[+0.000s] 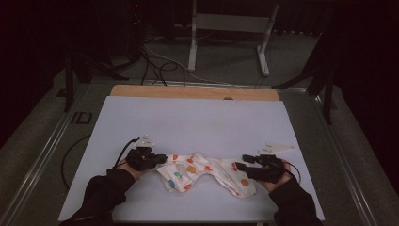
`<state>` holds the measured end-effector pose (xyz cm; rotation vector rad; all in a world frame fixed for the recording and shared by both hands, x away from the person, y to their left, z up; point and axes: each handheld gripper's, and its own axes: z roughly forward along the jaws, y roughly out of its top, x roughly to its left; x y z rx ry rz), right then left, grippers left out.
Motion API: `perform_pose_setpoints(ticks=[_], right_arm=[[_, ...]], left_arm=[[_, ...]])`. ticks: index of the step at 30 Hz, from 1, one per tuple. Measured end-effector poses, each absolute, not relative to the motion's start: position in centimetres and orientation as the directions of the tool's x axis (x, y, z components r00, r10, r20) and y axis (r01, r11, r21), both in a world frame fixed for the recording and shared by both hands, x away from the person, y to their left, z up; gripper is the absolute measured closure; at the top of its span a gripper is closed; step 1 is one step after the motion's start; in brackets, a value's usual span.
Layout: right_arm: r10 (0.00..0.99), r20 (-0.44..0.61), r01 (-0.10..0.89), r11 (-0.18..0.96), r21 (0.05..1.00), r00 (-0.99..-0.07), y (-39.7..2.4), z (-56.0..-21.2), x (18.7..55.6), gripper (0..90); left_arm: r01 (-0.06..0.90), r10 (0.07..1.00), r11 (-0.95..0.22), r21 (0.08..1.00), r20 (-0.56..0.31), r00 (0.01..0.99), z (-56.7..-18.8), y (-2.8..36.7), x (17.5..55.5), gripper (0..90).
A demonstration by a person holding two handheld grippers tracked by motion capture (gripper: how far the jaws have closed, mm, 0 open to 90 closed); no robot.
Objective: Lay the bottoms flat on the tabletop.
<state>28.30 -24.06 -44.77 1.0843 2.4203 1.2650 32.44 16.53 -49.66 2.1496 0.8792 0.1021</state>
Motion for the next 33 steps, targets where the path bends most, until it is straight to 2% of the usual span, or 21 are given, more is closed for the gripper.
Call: perform_pose_setpoints(ticks=[2,3,5,9,14,17,19,25,33], right_arm=[[0.682,0.138,0.512,0.383,0.769,-0.718,-23.2,-45.0,29.2,53.9],[0.664,0.126,0.511,0.427,0.746,-0.737,-21.0,-46.0,31.0,53.8],[0.651,0.121,0.521,0.467,0.715,-0.75,-19.3,-47.3,32.3,53.0],[0.63,0.12,0.532,0.52,0.669,-0.767,-17.3,-49.5,33.9,52.5],[0.606,0.121,0.537,0.574,0.618,-0.787,-16.0,-51.2,34.4,59.2],[0.61,0.055,0.51,0.607,0.61,-0.791,-15.8,-51.1,34.0,77.3],[0.612,0.051,0.51,0.607,0.609,-0.789,-15.7,-51.1,33.8,89.2],[0.636,0.025,0.51,0.595,0.621,-0.771,-15.8,-50.5,33.4,90.0],[0.696,-0.018,0.496,0.53,0.688,-0.718,-19.7,-47.3,31.5,90.0]], left_arm=[[0.557,0.621,-0.444,0.702,-0.207,0.756,-49.7,16.5,32.4,86.6],[0.55,0.619,-0.433,0.714,-0.207,0.757,-49.4,16.4,32.6,86.6],[0.546,0.618,-0.431,0.718,-0.207,0.759,-49.3,16.3,32.6,86.6],[0.544,0.614,-0.431,0.72,-0.208,0.762,-49.2,16.2,32.7,86.6],[0.542,0.614,-0.425,0.725,-0.21,0.761,-49.2,16.0,32.8,86.6],[0.54,0.613,-0.427,0.725,-0.207,0.763,-49.1,16.0,32.8,86.6],[0.538,0.609,-0.428,0.726,-0.209,0.765,-49.1,16.0,32.8,86.7],[0.536,0.612,-0.413,0.736,-0.212,0.762,-48.7,16.1,32.8,86.7],[0.534,0.622,-0.412,0.738,-0.2,0.757,-48.5,16.0,33.2,86.7]])
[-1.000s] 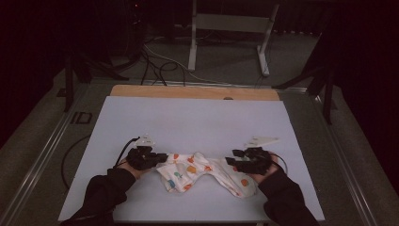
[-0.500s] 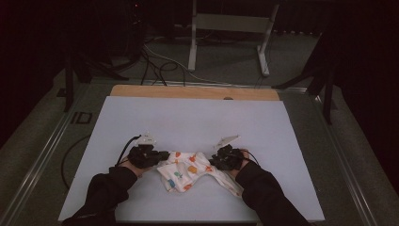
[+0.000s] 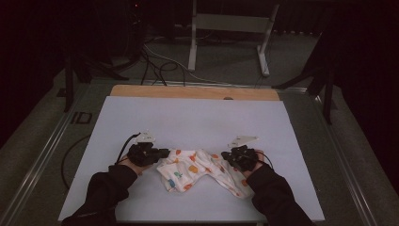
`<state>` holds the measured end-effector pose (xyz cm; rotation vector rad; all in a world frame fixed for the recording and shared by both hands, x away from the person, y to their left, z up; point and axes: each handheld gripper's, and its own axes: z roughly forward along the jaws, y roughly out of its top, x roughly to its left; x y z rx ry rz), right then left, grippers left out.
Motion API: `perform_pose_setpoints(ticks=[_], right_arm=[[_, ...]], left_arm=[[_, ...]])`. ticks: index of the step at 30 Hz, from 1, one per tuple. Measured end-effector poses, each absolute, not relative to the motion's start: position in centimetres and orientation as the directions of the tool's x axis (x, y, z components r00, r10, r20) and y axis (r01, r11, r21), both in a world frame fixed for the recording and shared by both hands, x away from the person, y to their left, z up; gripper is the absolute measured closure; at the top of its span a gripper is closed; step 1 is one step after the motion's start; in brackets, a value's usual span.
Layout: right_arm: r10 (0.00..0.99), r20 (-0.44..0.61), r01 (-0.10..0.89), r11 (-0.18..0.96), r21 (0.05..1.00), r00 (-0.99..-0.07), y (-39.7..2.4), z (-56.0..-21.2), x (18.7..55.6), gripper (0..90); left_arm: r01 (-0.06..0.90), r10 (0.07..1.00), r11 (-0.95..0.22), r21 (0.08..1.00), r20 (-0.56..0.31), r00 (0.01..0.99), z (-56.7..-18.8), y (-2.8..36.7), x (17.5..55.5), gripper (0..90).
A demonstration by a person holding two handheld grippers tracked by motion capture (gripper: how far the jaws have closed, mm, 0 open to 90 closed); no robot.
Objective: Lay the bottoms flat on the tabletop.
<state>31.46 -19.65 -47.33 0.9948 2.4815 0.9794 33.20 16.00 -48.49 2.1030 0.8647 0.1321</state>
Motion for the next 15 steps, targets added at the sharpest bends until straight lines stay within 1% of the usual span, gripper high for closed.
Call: perform_pose_setpoints(ticks=[1,2,8,12,15], right_arm=[[0.696,-0.018,0.496,0.53,0.688,-0.718,-19.7,-47.3,31.5,90.0],[0.711,-0.012,0.509,0.515,0.69,-0.703,-20.8,-47.1,31.0,90.0],[0.756,0.017,0.558,0.467,0.685,-0.654,-24.2,-47.2,29.7,90.0],[0.772,0.04,0.592,0.451,0.668,-0.634,-25.7,-47.7,28.7,90.0],[0.77,0.048,0.606,0.46,0.649,-0.636,-26.0,-48.0,28.1,90.0]], left_arm=[[0.534,0.622,-0.412,0.738,-0.2,0.757,-48.5,16.0,33.2,86.7],[0.536,0.624,-0.415,0.735,-0.199,0.756,-48.6,16.0,33.4,86.7],[0.553,0.633,-0.419,0.72,-0.205,0.746,-49.3,15.7,33.8,86.6],[0.559,0.635,-0.419,0.715,-0.21,0.744,-49.6,15.6,33.9,86.7],[0.558,0.631,-0.426,0.712,-0.208,0.748,-49.7,15.6,33.8,86.7]])
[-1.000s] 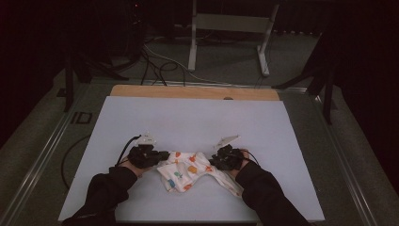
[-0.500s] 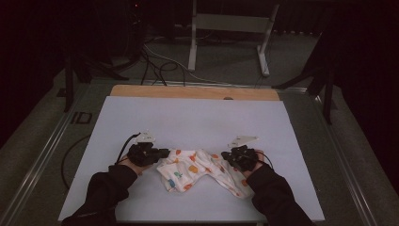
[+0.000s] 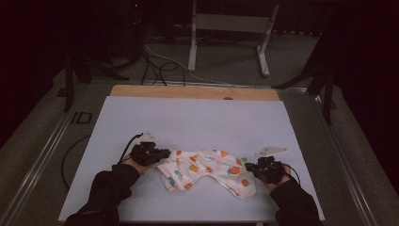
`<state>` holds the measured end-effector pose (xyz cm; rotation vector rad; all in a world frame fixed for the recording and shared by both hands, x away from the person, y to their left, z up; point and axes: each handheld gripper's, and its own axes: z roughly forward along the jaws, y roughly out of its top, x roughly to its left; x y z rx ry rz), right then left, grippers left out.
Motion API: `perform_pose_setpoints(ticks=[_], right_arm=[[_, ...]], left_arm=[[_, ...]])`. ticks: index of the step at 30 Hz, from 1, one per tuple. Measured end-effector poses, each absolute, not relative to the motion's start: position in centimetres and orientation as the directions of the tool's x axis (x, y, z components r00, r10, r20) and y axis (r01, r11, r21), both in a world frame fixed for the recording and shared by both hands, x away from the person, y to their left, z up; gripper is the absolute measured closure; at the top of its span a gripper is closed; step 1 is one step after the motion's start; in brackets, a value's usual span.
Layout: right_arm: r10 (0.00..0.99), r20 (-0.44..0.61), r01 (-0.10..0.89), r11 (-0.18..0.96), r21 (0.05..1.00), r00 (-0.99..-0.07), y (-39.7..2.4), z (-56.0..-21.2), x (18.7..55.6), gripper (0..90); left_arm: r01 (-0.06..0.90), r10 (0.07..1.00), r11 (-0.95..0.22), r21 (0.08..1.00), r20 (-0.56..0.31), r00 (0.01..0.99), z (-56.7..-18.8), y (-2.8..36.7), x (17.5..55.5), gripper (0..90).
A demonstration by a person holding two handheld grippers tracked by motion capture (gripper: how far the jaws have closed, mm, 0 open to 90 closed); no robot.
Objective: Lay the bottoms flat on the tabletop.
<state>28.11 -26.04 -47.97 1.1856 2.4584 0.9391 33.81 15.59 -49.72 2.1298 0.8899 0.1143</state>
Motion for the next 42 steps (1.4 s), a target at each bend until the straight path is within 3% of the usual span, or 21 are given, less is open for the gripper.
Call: perform_pose_setpoints(ticks=[9,17,21,25,28,29,30,42], right_arm=[[0.753,0.102,0.654,0.485,0.581,-0.65,-26.1,-50.3,26.5,89.9],[0.753,0.101,0.65,0.484,0.586,-0.651,-25.8,-49.9,26.8,88.5],[0.749,0.107,0.639,0.472,0.607,-0.655,-25.8,-49.3,27.1,79.8],[0.746,0.12,0.617,0.438,0.654,-0.655,-25.7,-48.0,27.7,63.2],[0.742,0.135,0.61,0.418,0.673,-0.657,-25.5,-47.3,28.1,58.2],[0.746,0.13,0.6,0.406,0.689,-0.653,-25.2,-46.4,28.8,50.8],[0.749,0.123,0.596,0.403,0.694,-0.651,-25.1,-46.1,29.0,49.8],[0.731,0.111,0.574,0.421,0.702,-0.673,-20.8,-44.7,33.7,53.7]], left_arm=[[0.554,0.624,-0.434,0.711,-0.207,0.754,-49.7,15.3,33.7,86.6],[0.555,0.623,-0.431,0.711,-0.21,0.753,-49.7,15.2,33.9,86.6],[0.554,0.622,-0.434,0.71,-0.208,0.755,-49.7,15.3,34.0,86.6],[0.556,0.624,-0.428,0.713,-0.212,0.752,-49.6,15.2,34.0,86.5],[0.55,0.62,-0.431,0.715,-0.208,0.757,-49.5,15.2,34.0,86.5],[0.548,0.62,-0.431,0.717,-0.206,0.757,-49.4,15.2,34.0,86.5],[0.547,0.619,-0.429,0.719,-0.207,0.757,-49.4,15.1,34.0,86.5],[0.54,0.611,-0.428,0.725,-0.207,0.764,-49.1,14.7,34.0,86.6]])
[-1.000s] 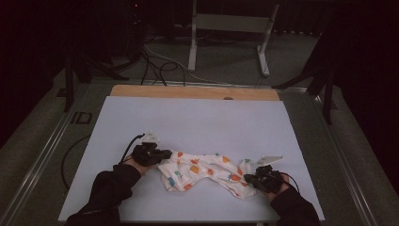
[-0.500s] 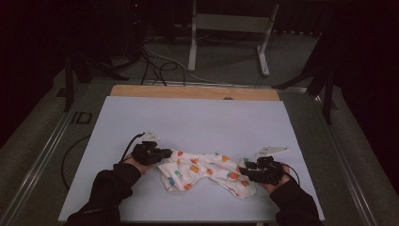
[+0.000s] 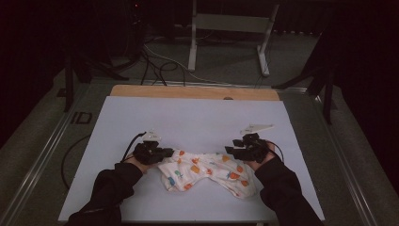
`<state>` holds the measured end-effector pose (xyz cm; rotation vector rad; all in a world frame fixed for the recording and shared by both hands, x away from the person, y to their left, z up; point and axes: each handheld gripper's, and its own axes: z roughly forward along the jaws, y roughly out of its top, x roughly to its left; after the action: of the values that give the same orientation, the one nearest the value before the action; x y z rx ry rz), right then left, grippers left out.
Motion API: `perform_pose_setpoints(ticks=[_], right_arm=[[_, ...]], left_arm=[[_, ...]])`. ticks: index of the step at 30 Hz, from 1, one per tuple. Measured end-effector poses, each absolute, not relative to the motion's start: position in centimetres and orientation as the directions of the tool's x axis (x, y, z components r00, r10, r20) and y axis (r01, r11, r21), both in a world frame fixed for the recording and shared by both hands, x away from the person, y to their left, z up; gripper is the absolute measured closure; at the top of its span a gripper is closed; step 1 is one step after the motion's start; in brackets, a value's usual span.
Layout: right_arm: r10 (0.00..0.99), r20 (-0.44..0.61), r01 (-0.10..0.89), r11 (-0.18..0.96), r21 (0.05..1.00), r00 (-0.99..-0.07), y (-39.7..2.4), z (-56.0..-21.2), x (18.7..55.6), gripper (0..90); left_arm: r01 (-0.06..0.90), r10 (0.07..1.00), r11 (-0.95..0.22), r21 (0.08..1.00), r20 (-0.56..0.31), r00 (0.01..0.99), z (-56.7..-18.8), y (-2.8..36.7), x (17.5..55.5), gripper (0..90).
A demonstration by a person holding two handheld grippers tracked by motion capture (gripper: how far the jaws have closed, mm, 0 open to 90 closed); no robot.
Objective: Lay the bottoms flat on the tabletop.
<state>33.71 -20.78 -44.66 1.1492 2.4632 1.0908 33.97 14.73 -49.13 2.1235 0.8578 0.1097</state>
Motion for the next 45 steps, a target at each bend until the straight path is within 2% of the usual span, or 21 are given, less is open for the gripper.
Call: perform_pose_setpoints(ticks=[5,13,19,20,21,22,23,33,45], right_arm=[[0.73,0.132,0.618,0.451,0.644,-0.67,-18.9,-46.9,35.3,56.8],[0.733,0.14,0.659,0.489,0.571,-0.665,-17.5,-49.3,36.0,61.3],[0.714,0.12,0.656,0.546,0.521,-0.69,-16.8,-50.3,35.6,72.3],[0.713,0.106,0.648,0.551,0.526,-0.693,-16.7,-50.3,35.4,76.5],[0.713,0.106,0.648,0.551,0.526,-0.693,-16.7,-50.3,35.4,76.5],[0.704,0.101,0.639,0.564,0.524,-0.704,-16.6,-50.3,35.3,84.3],[0.706,0.083,0.628,0.563,0.538,-0.704,-16.6,-50.2,35.1,86.2],[0.718,0.05,0.575,0.511,0.64,-0.694,-17.7,-47.7,35.1,86.4],[0.732,0.041,0.548,0.471,0.691,-0.68,-18.4,-45.6,35.7,86.4]], left_arm=[[0.543,0.615,-0.42,0.727,-0.213,0.76,-49.2,14.8,34.0,86.6],[0.538,0.612,-0.423,0.729,-0.208,0.763,-49.1,14.9,33.9,86.6],[0.538,0.609,-0.427,0.727,-0.208,0.765,-49.2,14.9,33.9,86.6],[0.541,0.612,-0.422,0.727,-0.212,0.762,-49.3,14.9,34.0,86.6],[0.541,0.612,-0.422,0.727,-0.212,0.762,-49.3,14.9,34.0,86.6],[0.542,0.612,-0.423,0.726,-0.212,0.762,-49.3,14.9,34.0,86.6],[0.541,0.611,-0.425,0.726,-0.211,0.763,-49.3,14.9,34.0,86.6],[0.54,0.621,-0.41,0.735,-0.209,0.755,-48.8,14.8,34.6,86.6],[0.506,0.628,-0.42,0.753,-0.162,0.761,-47.0,13.7,36.1,86.6]])
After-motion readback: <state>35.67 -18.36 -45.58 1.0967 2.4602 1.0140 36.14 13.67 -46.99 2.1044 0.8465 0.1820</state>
